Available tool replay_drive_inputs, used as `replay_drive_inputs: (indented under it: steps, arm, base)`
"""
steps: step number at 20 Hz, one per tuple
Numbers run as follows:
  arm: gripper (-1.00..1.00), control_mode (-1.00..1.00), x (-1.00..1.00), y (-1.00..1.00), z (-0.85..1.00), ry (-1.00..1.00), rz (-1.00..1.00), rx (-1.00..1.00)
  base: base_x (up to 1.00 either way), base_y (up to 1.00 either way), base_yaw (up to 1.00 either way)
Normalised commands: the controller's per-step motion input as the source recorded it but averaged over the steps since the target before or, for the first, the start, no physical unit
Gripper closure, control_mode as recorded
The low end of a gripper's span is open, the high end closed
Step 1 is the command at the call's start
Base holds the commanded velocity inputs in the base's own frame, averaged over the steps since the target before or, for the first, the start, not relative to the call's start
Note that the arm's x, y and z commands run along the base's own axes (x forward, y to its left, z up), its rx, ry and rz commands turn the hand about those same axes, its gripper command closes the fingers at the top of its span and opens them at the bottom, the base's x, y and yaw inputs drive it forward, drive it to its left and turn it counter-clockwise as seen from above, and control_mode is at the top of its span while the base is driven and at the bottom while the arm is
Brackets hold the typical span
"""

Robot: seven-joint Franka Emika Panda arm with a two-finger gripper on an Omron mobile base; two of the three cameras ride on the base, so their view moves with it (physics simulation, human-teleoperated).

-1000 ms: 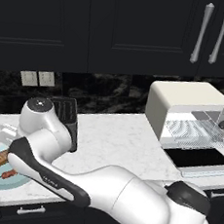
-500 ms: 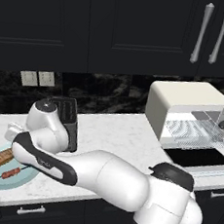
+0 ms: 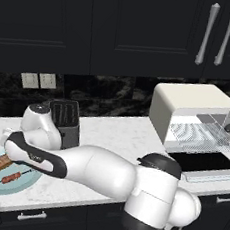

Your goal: Pick up the kebab skewer and baguette bread, and place them inside the toaster oven. Close the toaster oven door and start by setting the timer.

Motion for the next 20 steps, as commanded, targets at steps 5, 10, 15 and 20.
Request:
replay_drive_inputs:
  steps: [5, 10, 15, 20]
  arm:
    - [-1.0, -1.0, 0.24, 0.39, -0.17, 0.0, 0.0, -0.07]
    - [-1.0, -1.0, 0.34, 0.35, -0.32, 0.0, 0.0, -0.07]
    - [-1.0, -1.0, 0.37, 0.09, -0.07, 0.01, 0.0, -0.01]
    - [-1.0, -1.0, 0.26, 0.32, -0.24, 0.0, 0.0, 0.0]
  base:
    - [0.0, 0.0, 0.0]
    - [0.0, 0.0, 0.0]
    - [0.0, 0.0, 0.0]
    - [0.0, 0.0, 0.0]
